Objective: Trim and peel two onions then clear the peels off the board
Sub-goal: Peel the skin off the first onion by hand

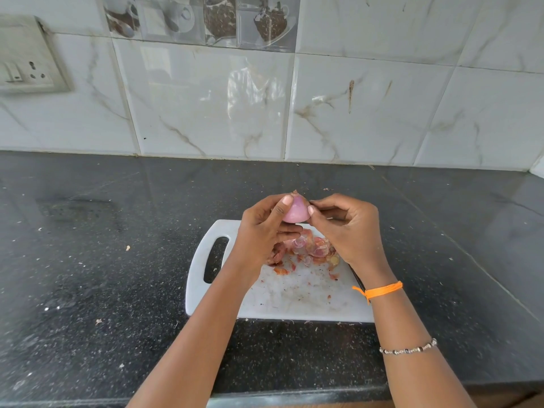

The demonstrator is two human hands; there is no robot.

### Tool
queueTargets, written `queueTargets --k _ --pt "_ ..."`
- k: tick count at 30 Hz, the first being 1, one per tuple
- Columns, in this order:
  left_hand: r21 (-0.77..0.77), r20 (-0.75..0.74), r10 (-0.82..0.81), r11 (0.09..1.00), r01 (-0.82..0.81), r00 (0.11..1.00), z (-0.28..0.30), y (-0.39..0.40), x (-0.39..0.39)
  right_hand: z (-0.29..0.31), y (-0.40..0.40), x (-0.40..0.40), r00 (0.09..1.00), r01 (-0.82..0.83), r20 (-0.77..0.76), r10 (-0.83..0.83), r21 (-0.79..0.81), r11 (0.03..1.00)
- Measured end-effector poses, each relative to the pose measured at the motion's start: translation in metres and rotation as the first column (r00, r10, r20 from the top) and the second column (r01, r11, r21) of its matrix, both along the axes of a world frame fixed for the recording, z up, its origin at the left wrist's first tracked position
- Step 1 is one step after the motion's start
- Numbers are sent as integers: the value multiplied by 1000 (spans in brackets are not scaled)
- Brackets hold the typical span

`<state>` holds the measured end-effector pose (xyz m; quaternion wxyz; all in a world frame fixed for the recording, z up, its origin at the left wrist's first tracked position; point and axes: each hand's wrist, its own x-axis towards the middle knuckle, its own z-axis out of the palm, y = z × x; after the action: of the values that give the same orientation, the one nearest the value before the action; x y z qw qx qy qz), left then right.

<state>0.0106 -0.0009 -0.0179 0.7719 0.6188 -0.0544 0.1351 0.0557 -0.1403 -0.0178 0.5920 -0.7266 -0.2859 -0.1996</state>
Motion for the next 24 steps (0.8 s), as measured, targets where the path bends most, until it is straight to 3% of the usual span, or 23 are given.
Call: queueTargets --k 24 --pt "-5 -16 -27 1000 27 1000 -1 -1 -1 0 1 3 997 74 -23 -75 -29 997"
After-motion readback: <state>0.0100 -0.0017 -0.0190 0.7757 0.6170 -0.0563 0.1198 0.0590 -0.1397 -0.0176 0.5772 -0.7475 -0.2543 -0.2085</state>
